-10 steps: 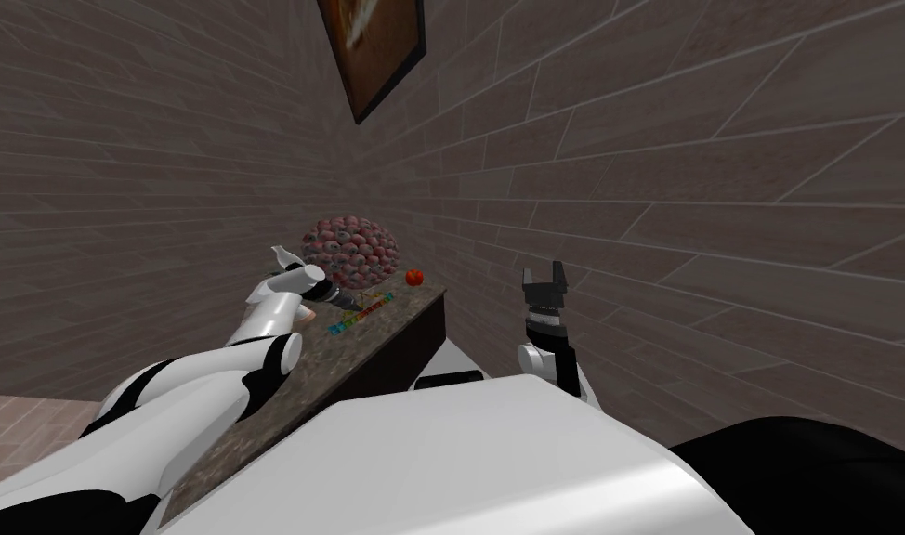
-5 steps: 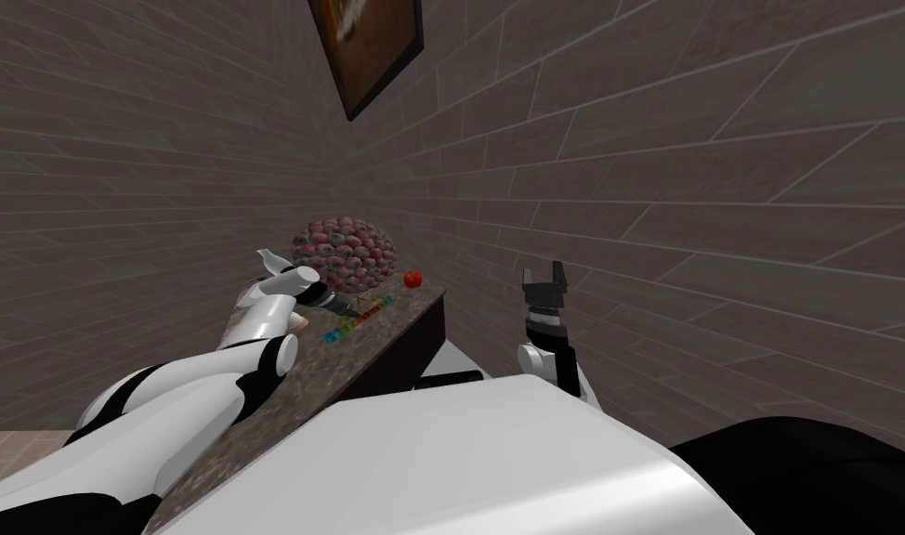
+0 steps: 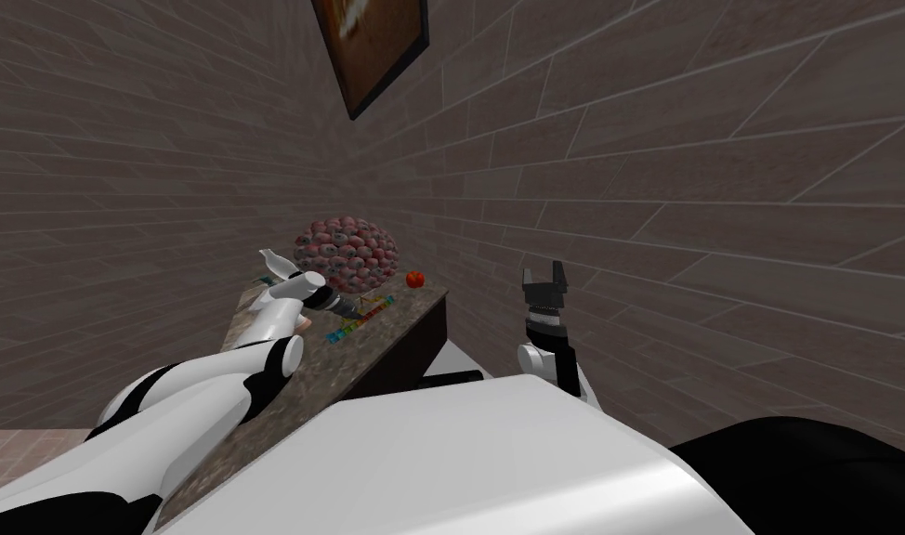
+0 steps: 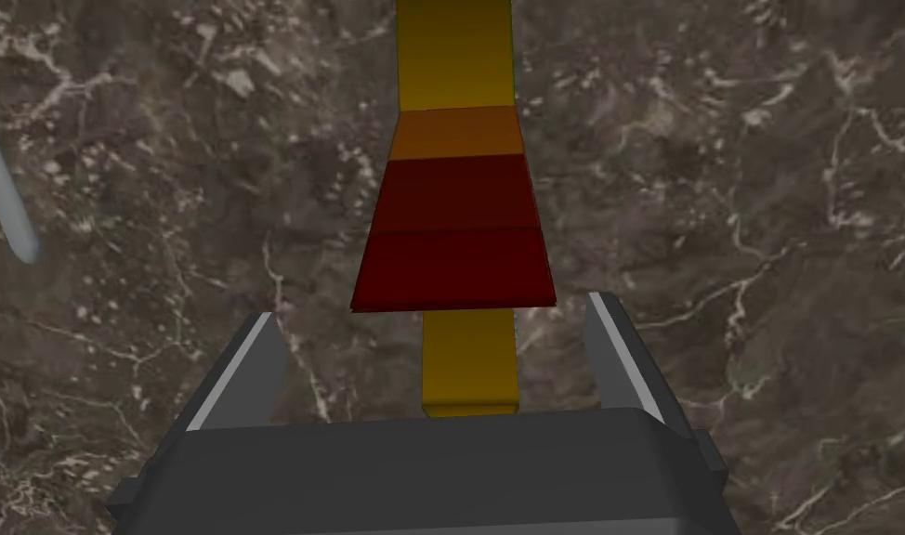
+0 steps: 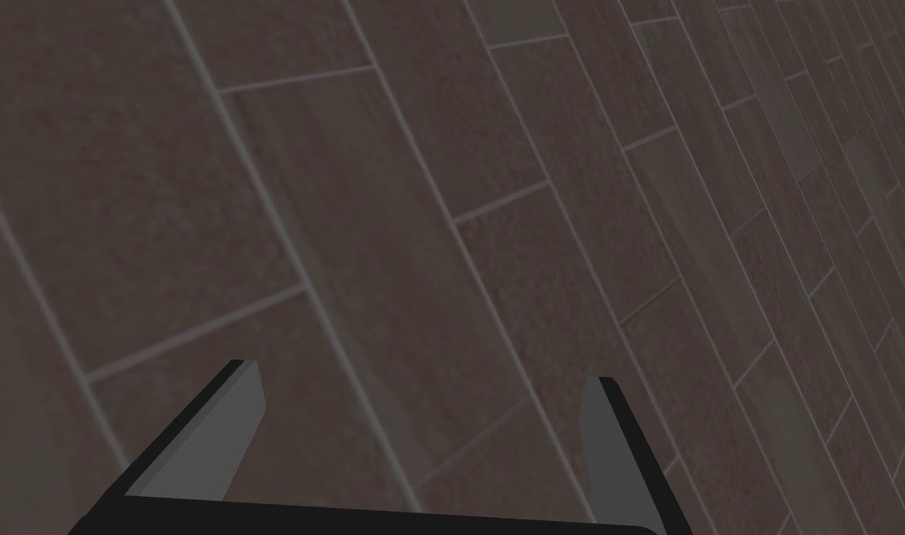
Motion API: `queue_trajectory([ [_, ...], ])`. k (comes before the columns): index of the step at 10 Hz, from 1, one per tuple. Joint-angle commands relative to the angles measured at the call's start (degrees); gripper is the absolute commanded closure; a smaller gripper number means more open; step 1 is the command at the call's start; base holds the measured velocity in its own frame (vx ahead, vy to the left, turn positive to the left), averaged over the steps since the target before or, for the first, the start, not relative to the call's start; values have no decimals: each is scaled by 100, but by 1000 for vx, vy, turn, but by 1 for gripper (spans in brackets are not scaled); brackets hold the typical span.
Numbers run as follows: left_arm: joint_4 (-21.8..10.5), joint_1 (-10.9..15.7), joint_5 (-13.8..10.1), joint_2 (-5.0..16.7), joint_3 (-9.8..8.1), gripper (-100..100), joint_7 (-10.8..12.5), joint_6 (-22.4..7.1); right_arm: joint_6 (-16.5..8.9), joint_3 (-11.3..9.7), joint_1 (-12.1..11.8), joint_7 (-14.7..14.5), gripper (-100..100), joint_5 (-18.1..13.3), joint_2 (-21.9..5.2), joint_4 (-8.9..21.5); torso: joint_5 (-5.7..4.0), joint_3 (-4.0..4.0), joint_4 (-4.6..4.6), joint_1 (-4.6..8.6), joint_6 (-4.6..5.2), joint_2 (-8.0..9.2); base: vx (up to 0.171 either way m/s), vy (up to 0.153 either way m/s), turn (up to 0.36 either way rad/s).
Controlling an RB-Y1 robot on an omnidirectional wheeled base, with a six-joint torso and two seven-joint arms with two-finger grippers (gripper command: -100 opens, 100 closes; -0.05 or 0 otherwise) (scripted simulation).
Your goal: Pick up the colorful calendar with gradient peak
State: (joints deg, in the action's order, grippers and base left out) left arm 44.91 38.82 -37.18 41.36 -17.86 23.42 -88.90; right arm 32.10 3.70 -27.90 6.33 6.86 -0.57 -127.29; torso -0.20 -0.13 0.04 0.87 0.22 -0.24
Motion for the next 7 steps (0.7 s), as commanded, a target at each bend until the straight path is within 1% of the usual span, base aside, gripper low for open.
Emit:
queue_trajectory([
  [1,0,0,0,0,0,-100,0,0,0,0,0,0,0,0,0,0,0,0,0,0,0,0,5,27,-2],
  [2,-17,0,1,-6,0,100,-13,33,0,0,0,0,0,0,0,0,-2,1,-1,10,0,2,0,0,0],
  [6,-15,0,0,-7,2,100,-17,24,0,0,0,0,0,0,1,0,-6,2,-2,21,-2,2,0,0,0],
  [7,-15,0,0,-7,2,0,-17,24,0,-1,0,0,0,0,1,0,-6,2,-1,21,-2,2,0,0,0],
])
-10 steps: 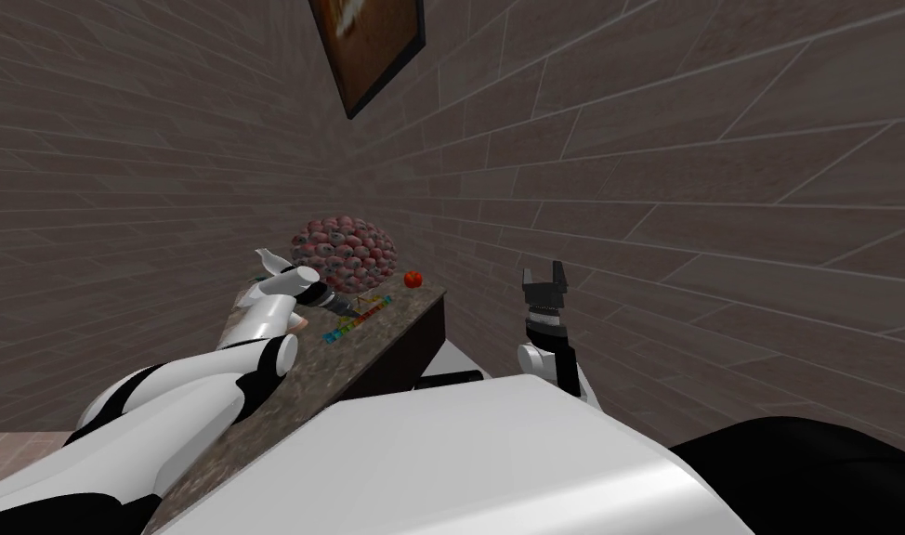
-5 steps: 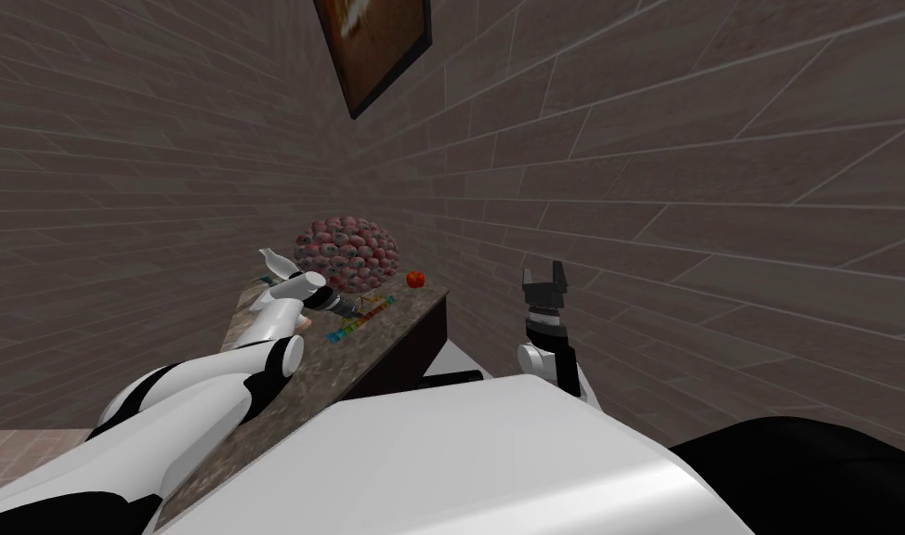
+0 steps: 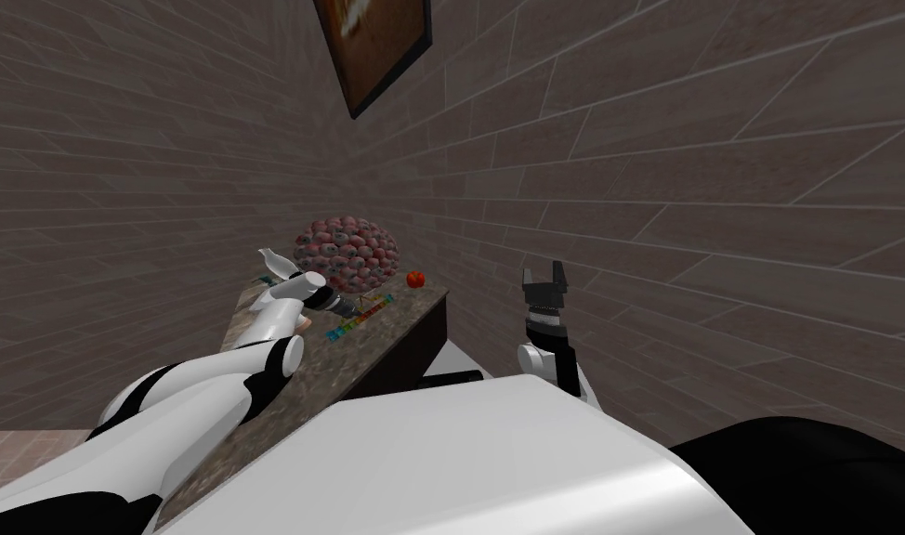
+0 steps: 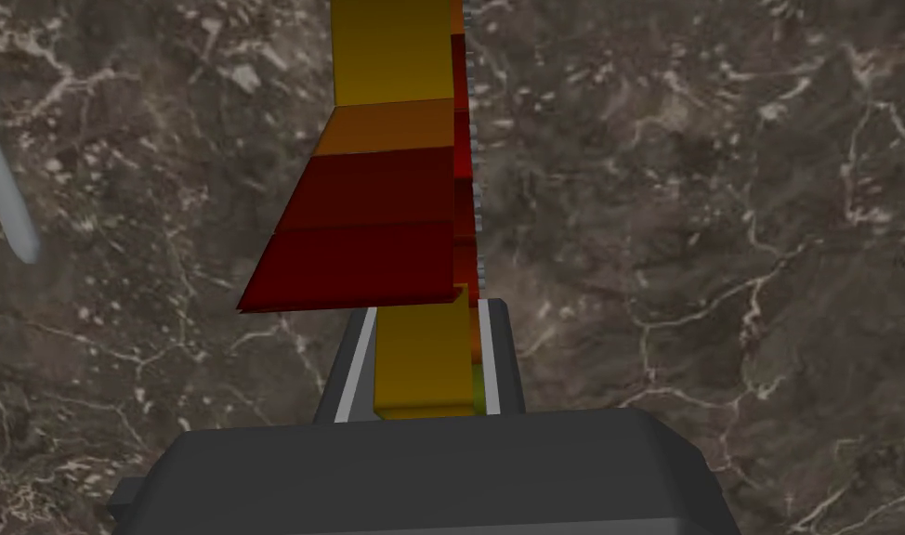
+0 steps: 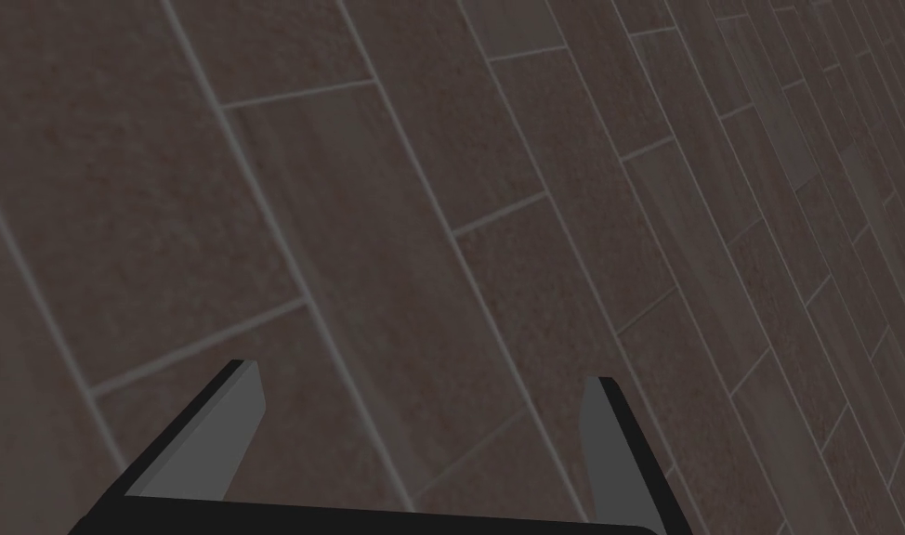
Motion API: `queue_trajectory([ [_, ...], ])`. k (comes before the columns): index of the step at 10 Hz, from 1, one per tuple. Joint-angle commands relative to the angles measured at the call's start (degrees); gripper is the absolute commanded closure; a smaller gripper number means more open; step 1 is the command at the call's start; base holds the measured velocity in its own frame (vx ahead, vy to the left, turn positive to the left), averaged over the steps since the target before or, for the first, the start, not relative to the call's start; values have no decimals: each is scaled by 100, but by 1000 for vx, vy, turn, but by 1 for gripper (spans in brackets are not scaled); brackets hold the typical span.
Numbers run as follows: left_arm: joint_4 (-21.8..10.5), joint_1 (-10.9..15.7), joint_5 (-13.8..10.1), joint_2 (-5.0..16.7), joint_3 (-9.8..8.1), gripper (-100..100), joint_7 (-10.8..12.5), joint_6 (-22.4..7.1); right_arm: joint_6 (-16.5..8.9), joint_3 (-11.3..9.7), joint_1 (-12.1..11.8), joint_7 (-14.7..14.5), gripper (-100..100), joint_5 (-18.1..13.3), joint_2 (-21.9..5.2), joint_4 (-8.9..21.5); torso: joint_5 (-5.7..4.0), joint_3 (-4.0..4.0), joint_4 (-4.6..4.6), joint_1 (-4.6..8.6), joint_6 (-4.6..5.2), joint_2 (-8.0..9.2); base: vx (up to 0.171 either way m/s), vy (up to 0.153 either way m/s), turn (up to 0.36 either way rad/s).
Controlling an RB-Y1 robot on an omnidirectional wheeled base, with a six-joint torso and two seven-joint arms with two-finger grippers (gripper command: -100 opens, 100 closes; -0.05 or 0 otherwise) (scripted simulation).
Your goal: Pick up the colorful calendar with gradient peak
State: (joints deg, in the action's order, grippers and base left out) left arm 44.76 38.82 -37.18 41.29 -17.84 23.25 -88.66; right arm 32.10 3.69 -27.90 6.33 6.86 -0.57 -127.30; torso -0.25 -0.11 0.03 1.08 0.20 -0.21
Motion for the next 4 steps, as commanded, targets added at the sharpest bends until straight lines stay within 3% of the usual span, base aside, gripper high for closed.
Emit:
queue_trajectory([
  [1,173,0,-12,88,-2,100,71,-178,0,0,0,0,0,0,0,0,0,0,0,0,0,0,1,-29,-9],
  [3,163,31,-10,110,5,100,78,-194,0,0,0,0,0,0,0,0,-9,3,-3,21,2,3,-2,-35,-4],
  [4,166,36,-11,119,5,0,80,-211,0,0,0,0,0,0,0,0,-6,2,-1,15,3,3,0,0,0],
])
